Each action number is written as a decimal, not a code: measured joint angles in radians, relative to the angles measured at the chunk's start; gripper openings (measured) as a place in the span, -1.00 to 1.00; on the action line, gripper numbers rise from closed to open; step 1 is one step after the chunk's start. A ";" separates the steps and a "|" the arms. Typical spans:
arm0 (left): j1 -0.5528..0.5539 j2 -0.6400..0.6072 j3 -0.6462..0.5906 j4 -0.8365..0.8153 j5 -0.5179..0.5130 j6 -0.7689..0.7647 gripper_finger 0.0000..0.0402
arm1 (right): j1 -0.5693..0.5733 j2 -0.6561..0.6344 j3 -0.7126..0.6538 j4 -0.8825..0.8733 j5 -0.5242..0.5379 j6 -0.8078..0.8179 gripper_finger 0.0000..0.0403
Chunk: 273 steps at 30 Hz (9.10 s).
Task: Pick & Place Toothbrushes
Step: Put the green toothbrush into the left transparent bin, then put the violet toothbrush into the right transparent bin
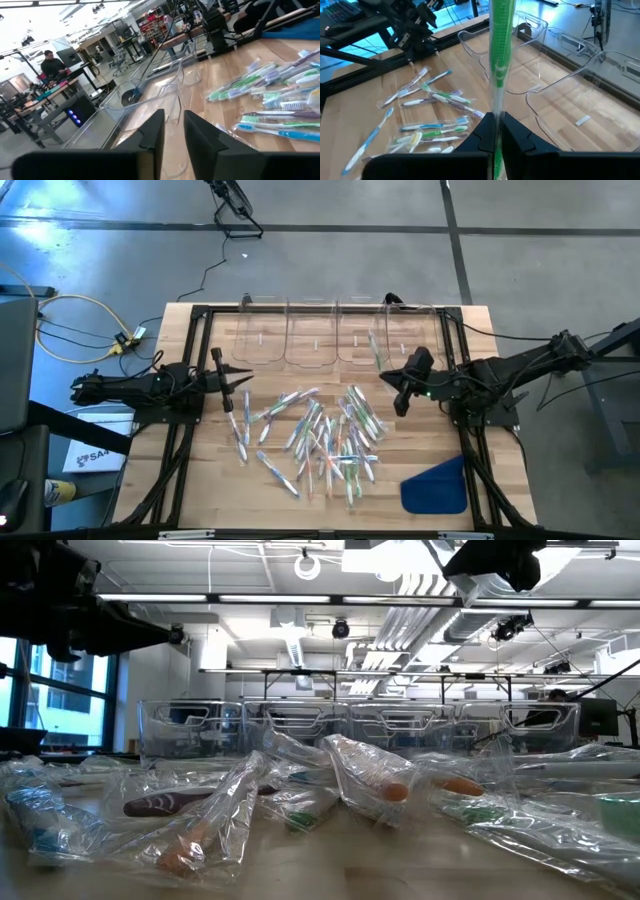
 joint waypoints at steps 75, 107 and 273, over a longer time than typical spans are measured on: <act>0.000 1.311 0.777 0.743 0.358 -0.114 -0.09 | -0.103 0.377 0.000 0.687 -0.319 -0.350 -0.98; -0.001 1.377 0.868 0.672 0.413 -0.179 -0.77 | -0.093 0.376 0.000 0.680 -0.279 -0.430 -0.98; 0.757 1.457 1.122 -0.401 0.553 -0.046 -0.17 | 0.256 0.047 0.000 0.153 0.108 -0.129 -0.99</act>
